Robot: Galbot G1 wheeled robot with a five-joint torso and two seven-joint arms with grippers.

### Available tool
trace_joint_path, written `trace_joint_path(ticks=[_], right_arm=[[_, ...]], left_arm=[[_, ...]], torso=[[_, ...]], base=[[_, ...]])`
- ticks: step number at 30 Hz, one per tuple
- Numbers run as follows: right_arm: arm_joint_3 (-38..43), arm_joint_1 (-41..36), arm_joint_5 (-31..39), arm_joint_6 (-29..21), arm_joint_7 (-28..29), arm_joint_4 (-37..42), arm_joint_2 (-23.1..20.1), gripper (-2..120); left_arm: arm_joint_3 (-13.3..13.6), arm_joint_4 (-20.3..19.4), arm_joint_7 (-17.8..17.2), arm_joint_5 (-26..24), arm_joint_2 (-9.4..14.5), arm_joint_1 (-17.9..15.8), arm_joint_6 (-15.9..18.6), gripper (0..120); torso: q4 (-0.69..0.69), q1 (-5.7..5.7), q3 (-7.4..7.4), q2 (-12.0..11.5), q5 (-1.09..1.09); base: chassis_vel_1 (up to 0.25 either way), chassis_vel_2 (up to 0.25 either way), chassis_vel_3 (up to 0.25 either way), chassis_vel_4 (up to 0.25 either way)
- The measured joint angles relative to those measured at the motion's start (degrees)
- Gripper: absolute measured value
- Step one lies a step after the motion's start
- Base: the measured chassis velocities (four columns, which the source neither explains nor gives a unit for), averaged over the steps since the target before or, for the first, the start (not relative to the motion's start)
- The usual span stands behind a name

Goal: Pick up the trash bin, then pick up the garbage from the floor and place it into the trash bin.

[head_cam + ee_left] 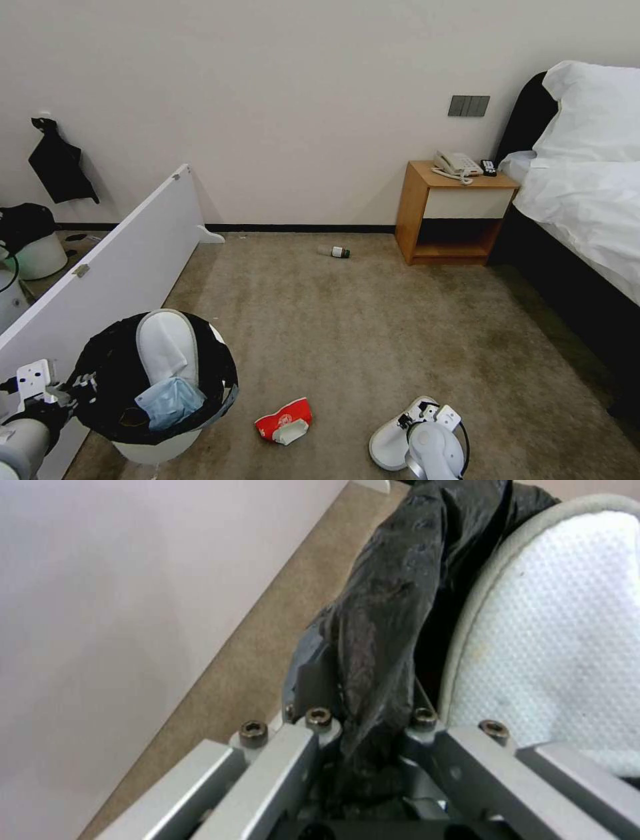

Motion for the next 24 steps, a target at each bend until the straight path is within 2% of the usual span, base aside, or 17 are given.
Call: trace_joint_path(ticks=[2, 17, 22, 24], right_arm=[[0.17, -0.07, 0.02, -0.02, 0.05, -0.02, -0.09, 0], [0.50, -2.02, 0.47, -0.44, 0.49, 2.33, -1.83, 0], [0.03, -4.02, -0.67, -0.66, -0.28, 5.96, -3.29, 0], [-0.76, -6.51, -3.15, -0.61, -2.25, 10.83, -5.12, 0]], left_arm=[[-0.03, -0.05, -0.01, -0.02, 0.00, 0.05, 0.00, 4], [0.07, -0.27, -0.07, -0.05, -0.09, 0.17, 0.00, 4], [0.26, -0.27, -0.07, -0.05, -0.01, 0.09, 0.00, 4], [0.48, -0.21, -0.07, -0.06, 0.02, 0.05, 0.00, 4]], torso=[[0.00, 0.00, 0.00, 0.00, 0.00], [0.00, 0.00, 0.00, 0.00, 0.00], [0.00, 0.00, 0.00, 0.00, 0.01], [0.00, 0.00, 0.00, 0.00, 0.01]], base=[[0.000, 0.000, 0.000, 0.000], [0.000, 0.000, 0.000, 0.000], [0.000, 0.000, 0.000, 0.000], [0.000, 0.000, 0.000, 0.000]])
